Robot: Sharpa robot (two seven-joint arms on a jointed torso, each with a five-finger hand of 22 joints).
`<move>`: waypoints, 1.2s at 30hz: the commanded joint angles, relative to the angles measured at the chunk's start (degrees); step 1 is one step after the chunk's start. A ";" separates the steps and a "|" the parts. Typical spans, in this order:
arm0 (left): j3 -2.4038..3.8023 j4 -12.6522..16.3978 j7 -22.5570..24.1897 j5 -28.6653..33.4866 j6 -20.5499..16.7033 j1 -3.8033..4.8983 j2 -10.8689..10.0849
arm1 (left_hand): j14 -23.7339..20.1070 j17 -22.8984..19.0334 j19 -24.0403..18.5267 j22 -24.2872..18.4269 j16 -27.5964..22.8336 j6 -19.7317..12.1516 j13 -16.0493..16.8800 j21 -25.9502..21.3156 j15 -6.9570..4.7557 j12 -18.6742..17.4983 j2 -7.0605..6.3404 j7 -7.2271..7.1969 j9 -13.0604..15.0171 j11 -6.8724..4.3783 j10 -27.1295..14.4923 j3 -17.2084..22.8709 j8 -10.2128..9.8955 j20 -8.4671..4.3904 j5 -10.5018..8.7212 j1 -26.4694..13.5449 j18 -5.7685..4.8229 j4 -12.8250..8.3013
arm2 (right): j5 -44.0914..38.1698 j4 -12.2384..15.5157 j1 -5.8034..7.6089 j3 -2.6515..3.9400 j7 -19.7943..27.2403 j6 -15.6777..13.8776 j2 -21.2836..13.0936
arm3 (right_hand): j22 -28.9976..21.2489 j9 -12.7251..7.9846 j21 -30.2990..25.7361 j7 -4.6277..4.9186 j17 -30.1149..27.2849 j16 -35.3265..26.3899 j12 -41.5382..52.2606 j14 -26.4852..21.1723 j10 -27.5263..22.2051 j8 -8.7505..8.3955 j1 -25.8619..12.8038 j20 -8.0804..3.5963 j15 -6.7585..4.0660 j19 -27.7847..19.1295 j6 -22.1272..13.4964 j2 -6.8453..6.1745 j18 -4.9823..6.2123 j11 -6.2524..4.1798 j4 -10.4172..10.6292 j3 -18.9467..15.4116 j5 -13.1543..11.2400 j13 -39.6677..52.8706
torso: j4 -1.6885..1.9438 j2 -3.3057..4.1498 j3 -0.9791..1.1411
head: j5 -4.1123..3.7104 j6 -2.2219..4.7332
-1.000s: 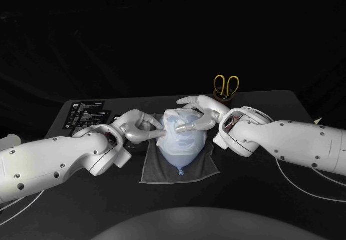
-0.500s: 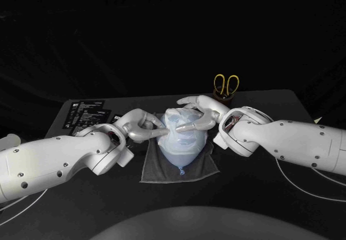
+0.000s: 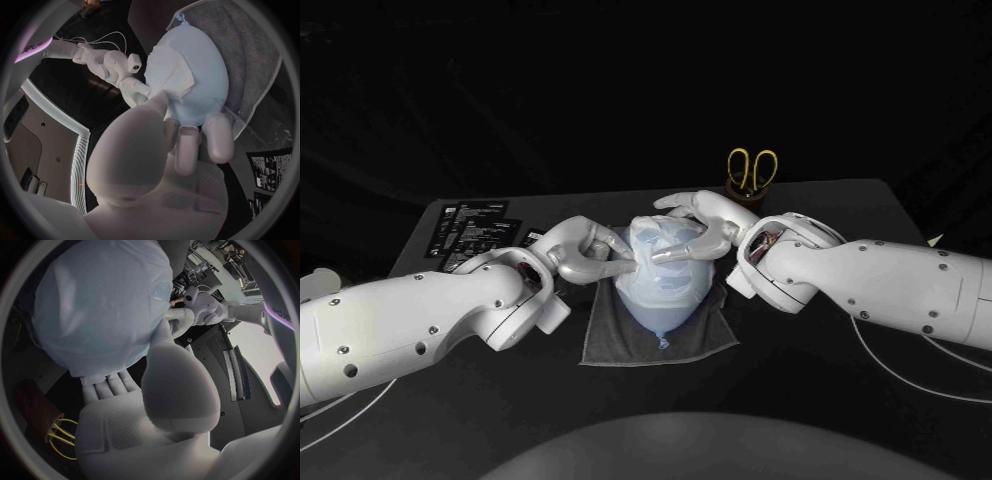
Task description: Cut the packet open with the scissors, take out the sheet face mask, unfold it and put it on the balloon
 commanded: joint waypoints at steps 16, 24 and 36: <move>0.03 0.13 2.78 1.40 -2.46 -0.08 -0.52 | 5.59 13.48 0.92 2.14 0.57 -0.93 3.84 1.45 -0.69 1.67 -5.83 0.16 7.31 -0.48 2.97 24.89 6.17 -0.97 0.43 -9.50 -1.49 -7.63 | -0.53 0.07 -0.39 -0.30 -0.94 1.85 0.00 | 0.08 0.06 0.04 8.31 0.06 0.37 0.23 -0.13 0.32 0.18 0.08 0.02 -0.03 -0.15 0.42 0.35 -0.81 0.24 -0.07 0.41 -0.05 0.09 | 0.00 -0.03 0.01 | 0.08 0.12; 0.02 0.53 1.78 1.58 -1.82 -0.07 -1.93 | 5.77 14.14 1.51 3.13 0.77 -2.10 5.46 2.16 -1.35 2.28 -8.23 -0.72 14.14 -1.13 3.80 31.86 10.46 -1.58 14.55 -17.64 -1.66 -13.03 | -0.51 -0.03 -0.40 -0.31 -0.94 1.84 0.02 | 0.07 0.08 0.04 8.31 0.08 0.42 0.29 -0.16 0.33 0.19 0.05 0.02 -0.03 -0.18 0.49 0.31 -0.81 0.24 -0.07 0.39 -0.05 0.09 | 0.02 -0.01 0.00 | 0.12 0.17; -0.06 1.58 -1.55 -0.81 2.30 -0.06 -5.03 | 5.98 14.93 2.19 4.28 1.03 -2.24 7.09 2.99 -1.95 3.13 -8.78 -1.42 18.57 -1.80 4.72 33.70 12.35 -2.23 23.44 -21.29 -1.89 -15.64 | -0.48 -0.15 -0.48 -0.32 -0.93 1.80 0.02 | 0.07 0.08 0.04 8.31 0.08 0.42 0.29 -0.16 0.33 0.19 0.05 0.02 -0.03 -0.18 0.49 0.31 -0.81 0.24 -0.07 0.39 -0.05 0.09 | 0.05 -0.05 0.02 | 0.15 0.06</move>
